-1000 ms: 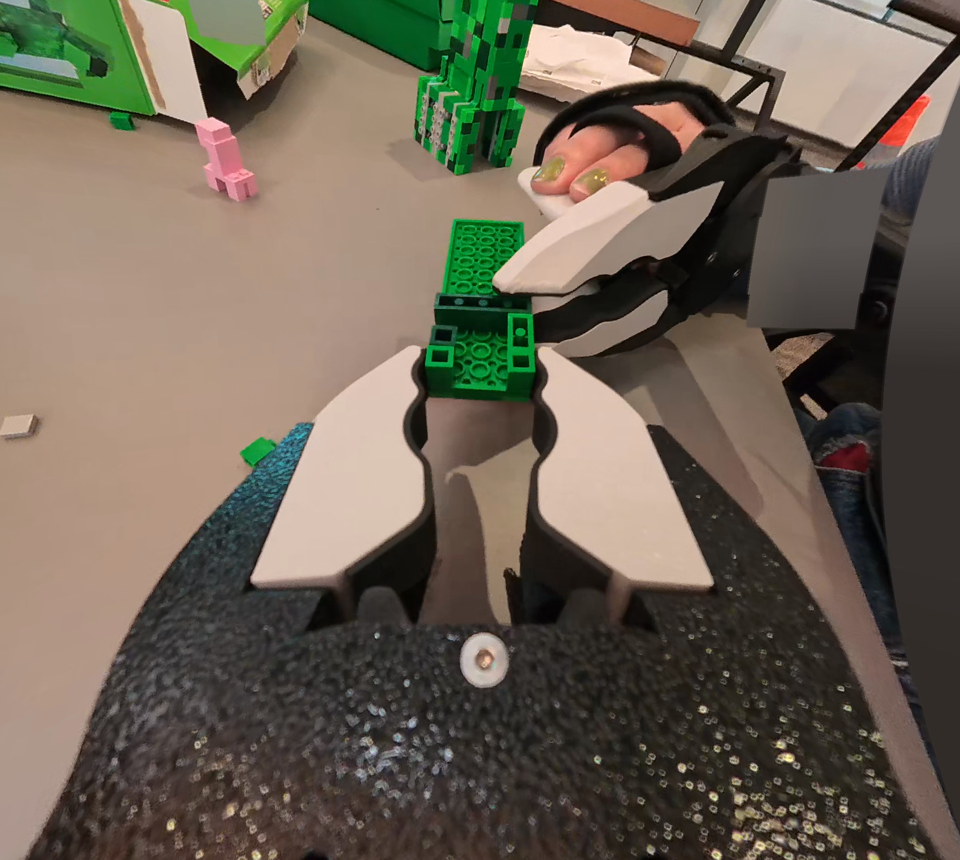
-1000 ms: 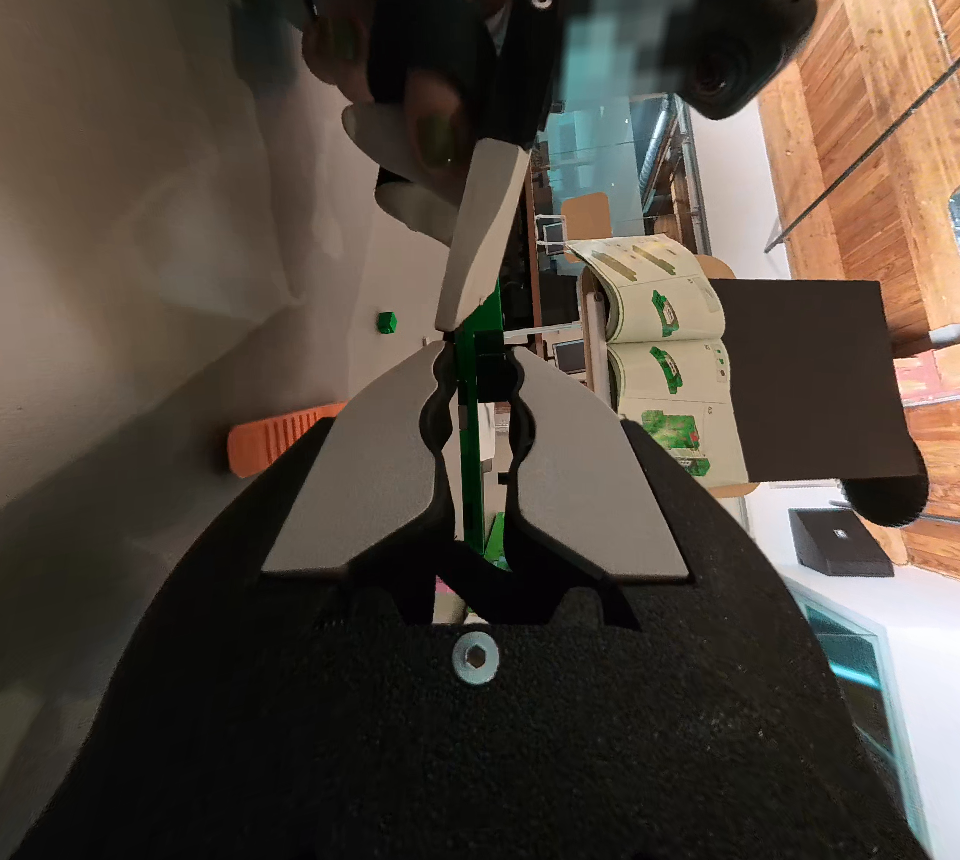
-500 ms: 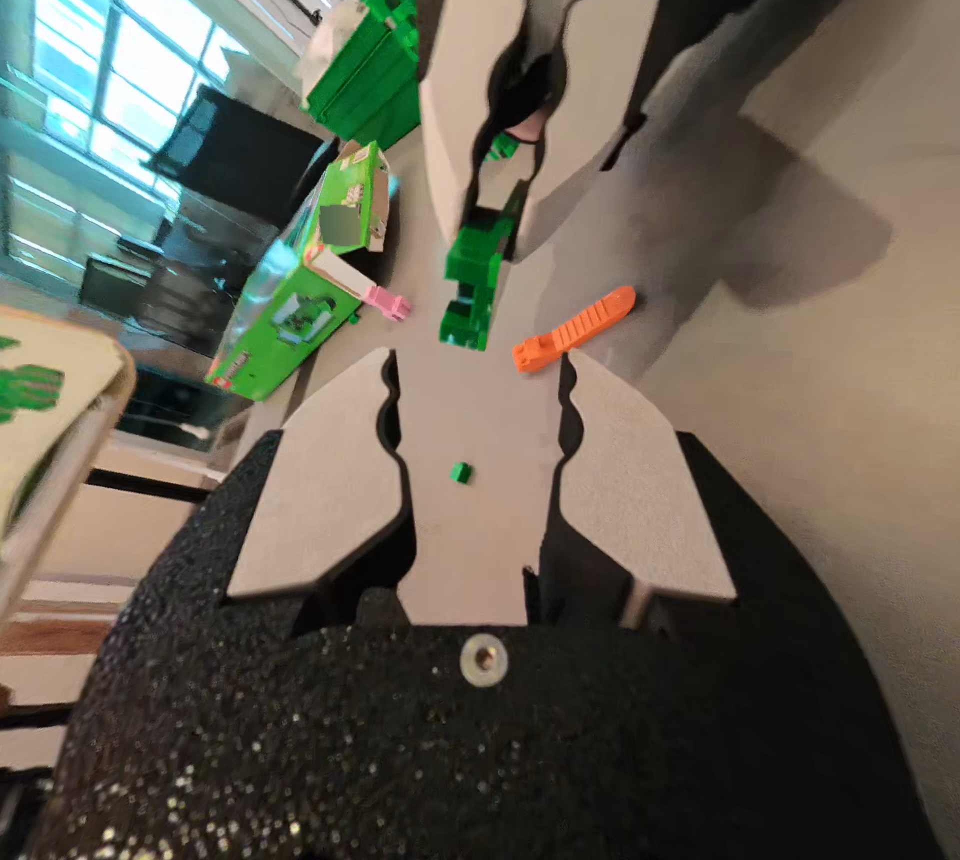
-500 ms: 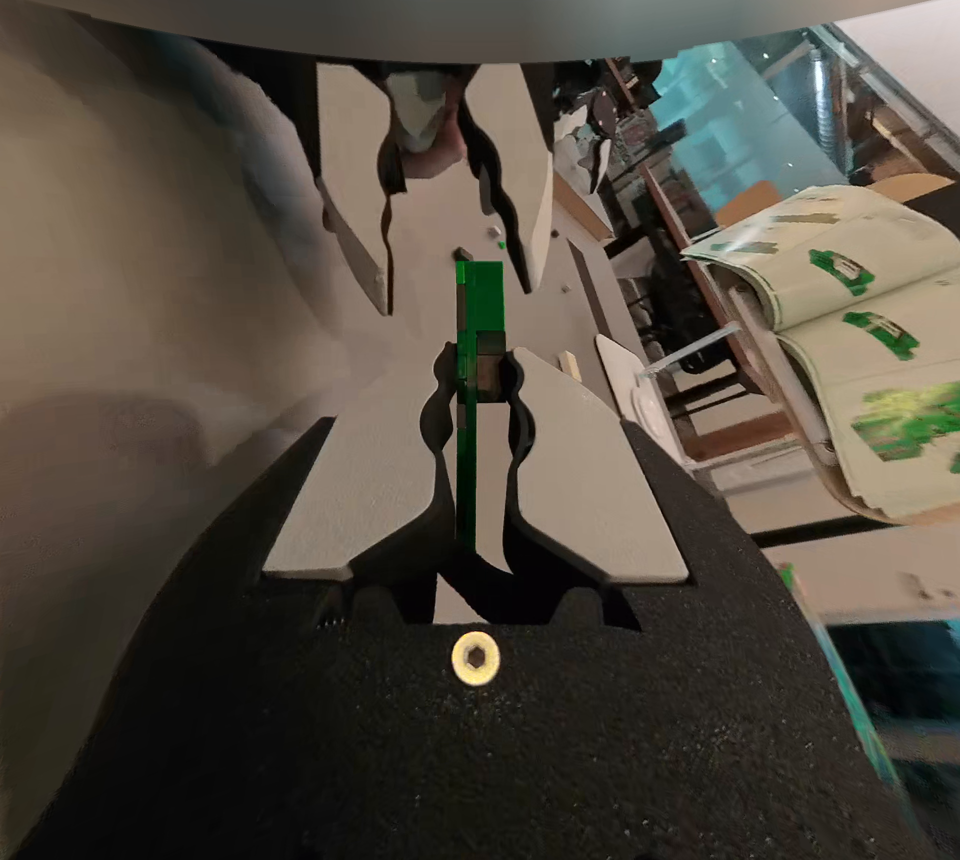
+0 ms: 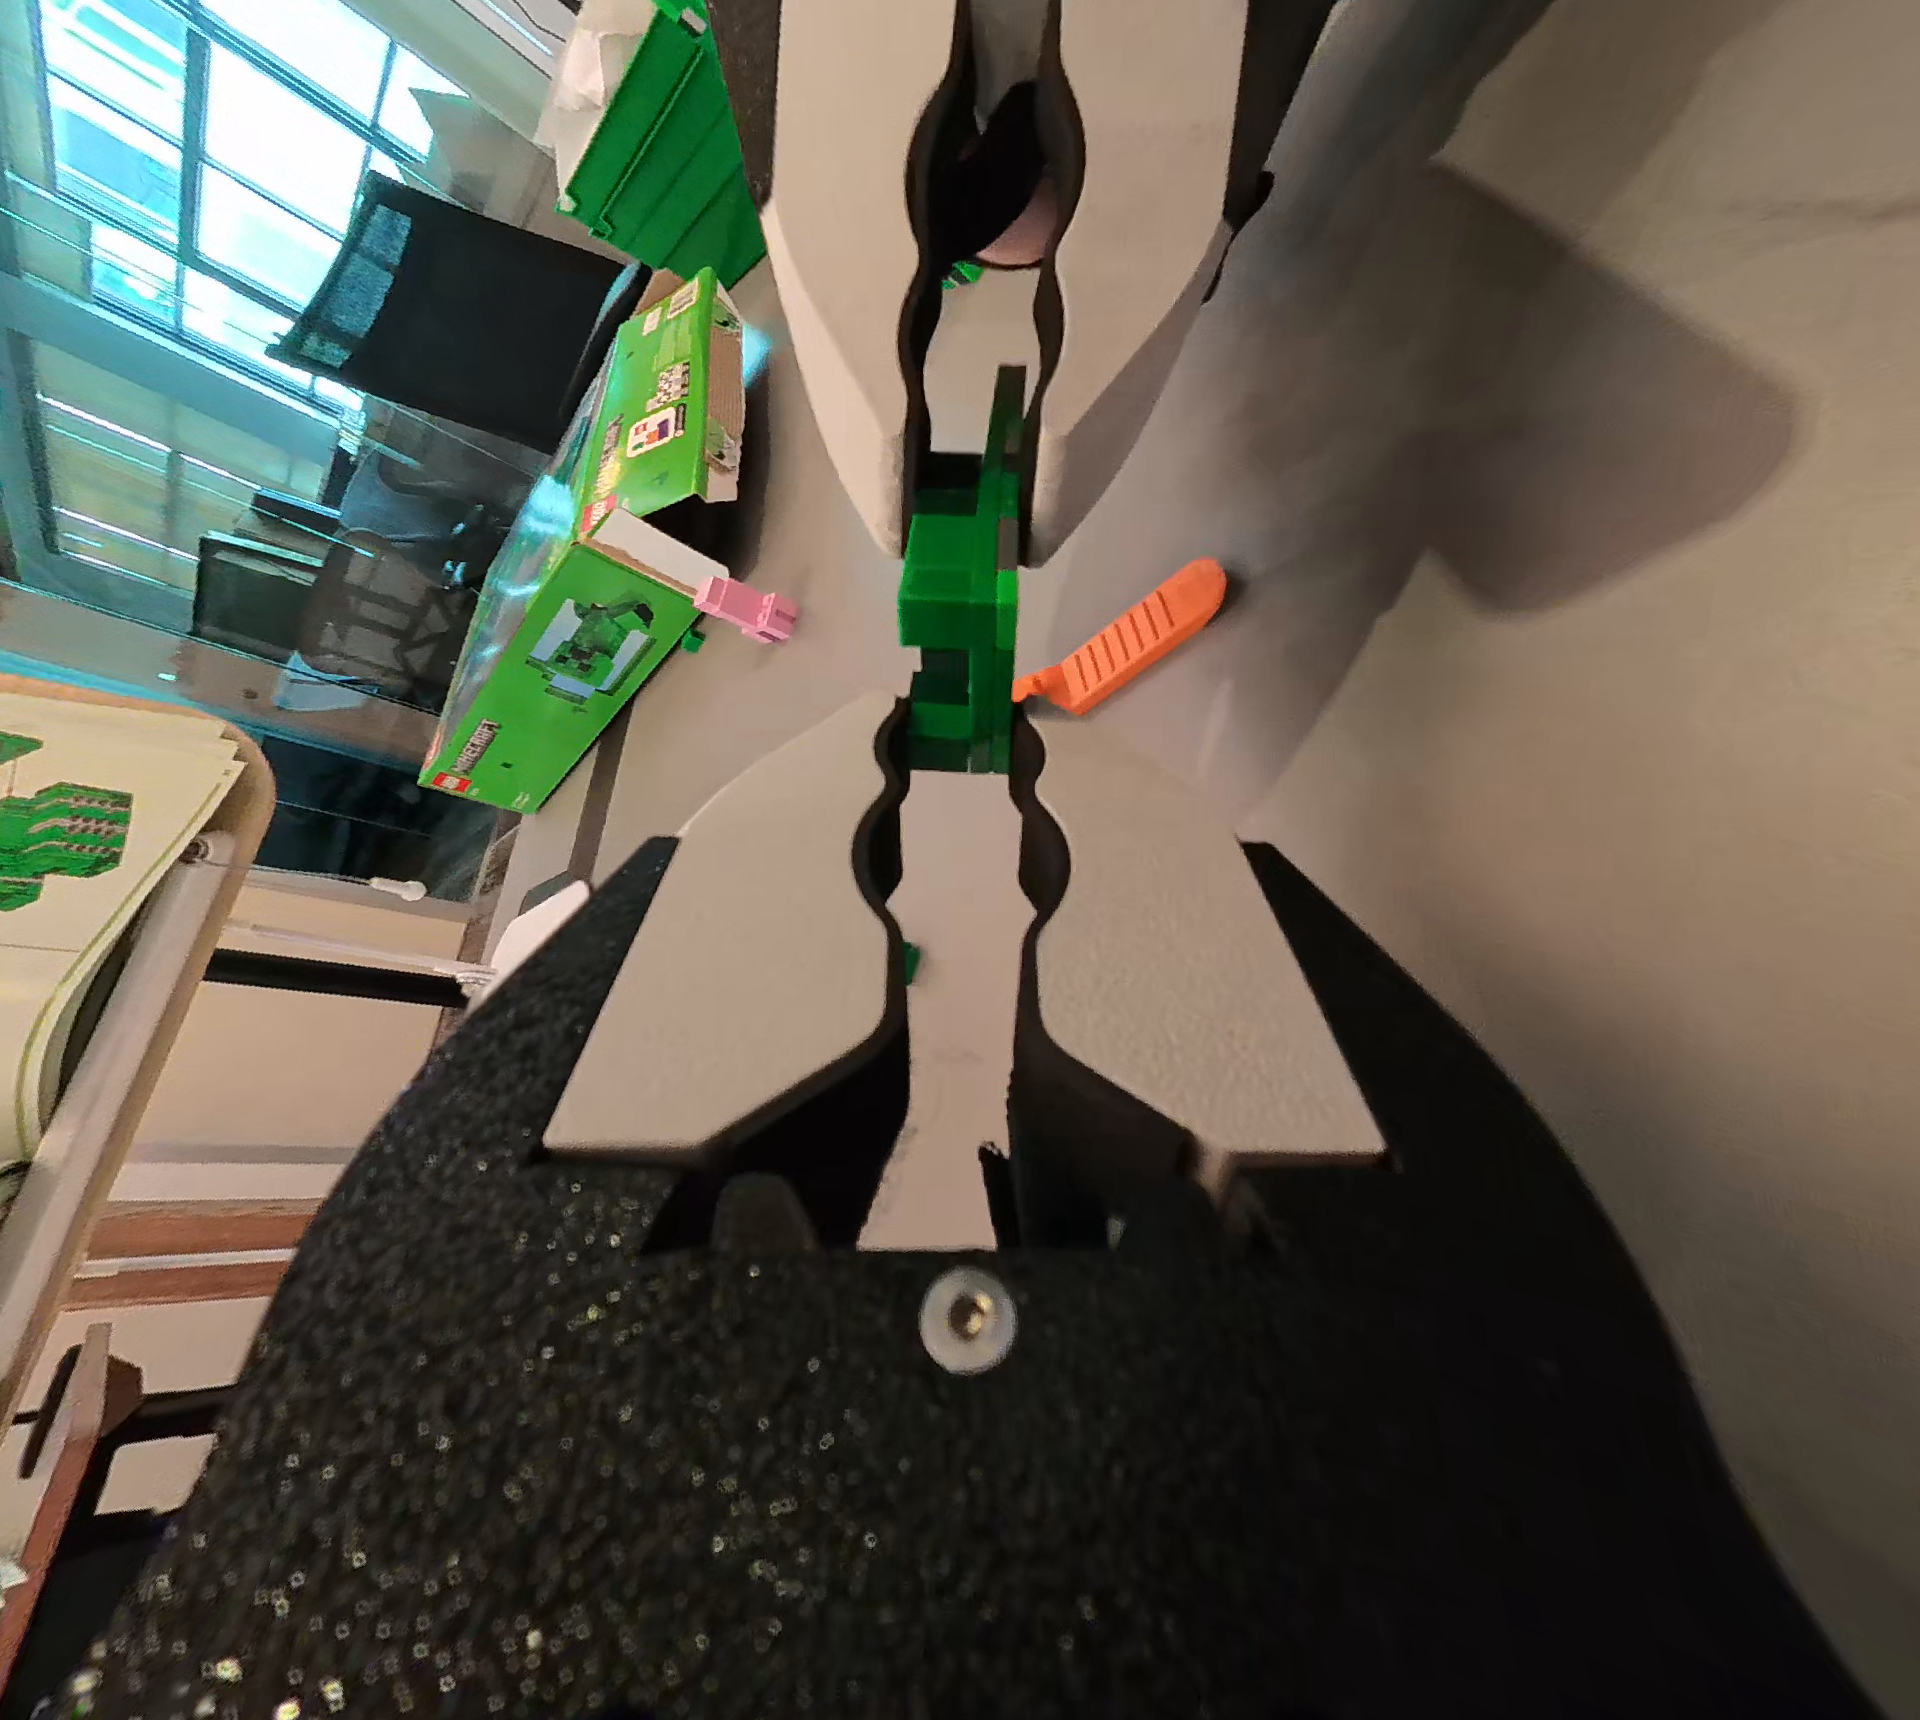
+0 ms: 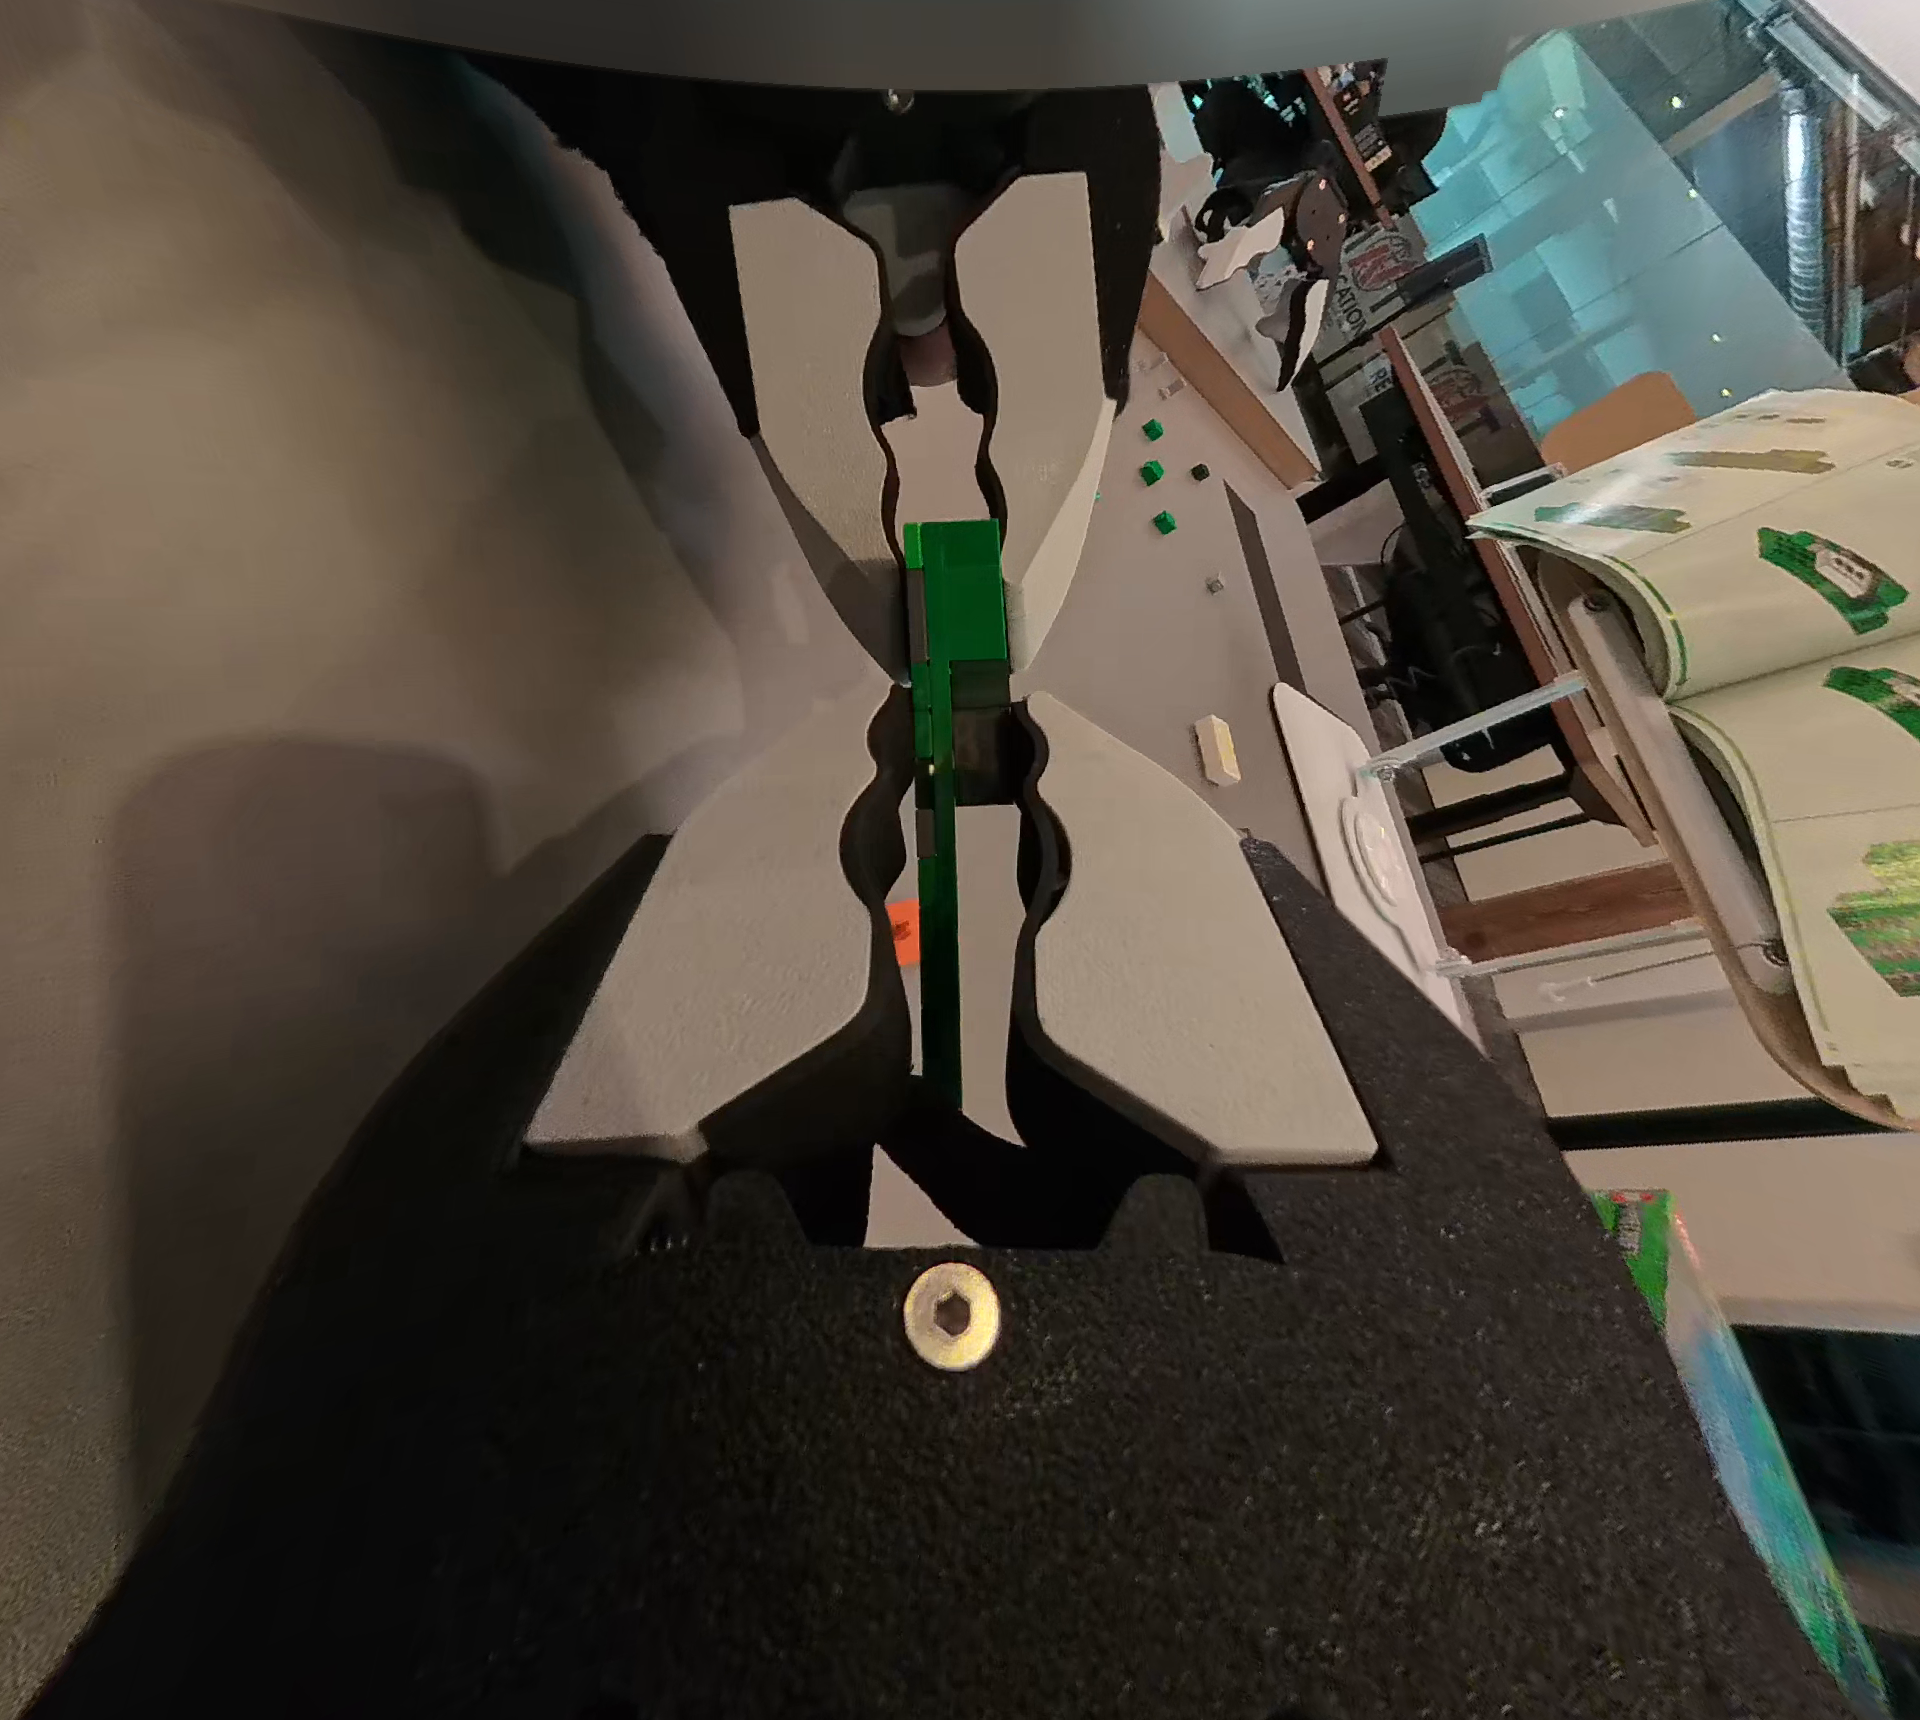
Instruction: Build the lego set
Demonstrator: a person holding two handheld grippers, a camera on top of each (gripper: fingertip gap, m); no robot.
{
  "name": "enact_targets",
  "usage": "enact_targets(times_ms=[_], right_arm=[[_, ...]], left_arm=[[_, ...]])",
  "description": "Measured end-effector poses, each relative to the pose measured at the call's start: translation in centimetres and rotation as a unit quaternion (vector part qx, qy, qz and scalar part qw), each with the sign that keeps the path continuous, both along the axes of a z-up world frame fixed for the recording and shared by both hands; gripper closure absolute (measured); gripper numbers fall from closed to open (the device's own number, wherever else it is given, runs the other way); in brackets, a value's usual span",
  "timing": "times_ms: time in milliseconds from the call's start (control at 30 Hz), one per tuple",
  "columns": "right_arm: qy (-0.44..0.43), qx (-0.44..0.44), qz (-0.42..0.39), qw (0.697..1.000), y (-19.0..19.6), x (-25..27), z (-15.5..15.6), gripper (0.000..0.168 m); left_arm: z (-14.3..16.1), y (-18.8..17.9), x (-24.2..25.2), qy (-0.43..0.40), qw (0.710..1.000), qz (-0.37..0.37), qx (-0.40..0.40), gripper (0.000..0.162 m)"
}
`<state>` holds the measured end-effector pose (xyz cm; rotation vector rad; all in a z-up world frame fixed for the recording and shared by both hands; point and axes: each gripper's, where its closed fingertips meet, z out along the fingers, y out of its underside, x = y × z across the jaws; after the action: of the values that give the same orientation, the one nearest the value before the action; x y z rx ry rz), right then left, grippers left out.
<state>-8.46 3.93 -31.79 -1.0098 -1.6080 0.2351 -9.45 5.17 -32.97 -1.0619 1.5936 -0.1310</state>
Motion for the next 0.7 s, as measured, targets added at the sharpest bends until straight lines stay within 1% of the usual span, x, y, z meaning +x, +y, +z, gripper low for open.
enact_targets(times_ms=[33,333,433,500,533,567,600,633,667,700], right_arm=[[-0.003,-0.002,0.000,1.000,0.0,0.0,-0.1,0.152],[-0.033,-0.021,0.022,0.999,-0.8,-0.2,-1.6,0.151],[-0.032,-0.010,0.012,0.999,-0.5,-0.2,-1.5,0.151],[-0.022,0.010,-0.003,1.000,0.1,-0.1,-1.1,0.151],[-0.019,0.033,-0.015,0.999,0.5,0.0,-0.9,0.151],[-0.022,0.057,-0.028,0.998,1.0,0.1,-0.8,0.151],[-0.023,0.082,-0.043,0.995,1.4,0.3,-0.6,0.151],[-0.021,0.107,-0.056,0.992,1.8,0.4,-0.3,0.151],[-0.018,0.132,-0.066,0.989,2.1,0.5,0.0,0.151],[-0.017,0.156,-0.073,0.985,2.3,0.5,0.2,0.151]], left_arm=[[-0.1,0.0,0.0,0.003,1.000,-0.001,-0.005,0.145],[-1.3,-0.9,-0.2,0.052,0.998,-0.036,0.001,0.146],[-1.3,-0.6,-0.2,0.037,0.999,-0.029,-0.007,0.143],[-1.3,-0.2,-0.1,0.012,0.999,-0.016,-0.046,0.138],[-1.3,0.1,-0.2,0.002,0.997,-0.007,-0.074,0.135],[-1.3,0.5,-0.3,-0.013,0.994,0.007,-0.108,0.115],[-1.2,0.7,-0.3,-0.032,0.988,0.016,-0.151,0.099],[-0.9,0.8,-0.1,-0.061,0.978,0.017,-0.201,0.089],[-0.5,0.7,0.1,-0.095,0.962,0.010,-0.255,0.085],[0.0,0.7,0.3,-0.126,0.944,0.008,-0.305,0.085]])
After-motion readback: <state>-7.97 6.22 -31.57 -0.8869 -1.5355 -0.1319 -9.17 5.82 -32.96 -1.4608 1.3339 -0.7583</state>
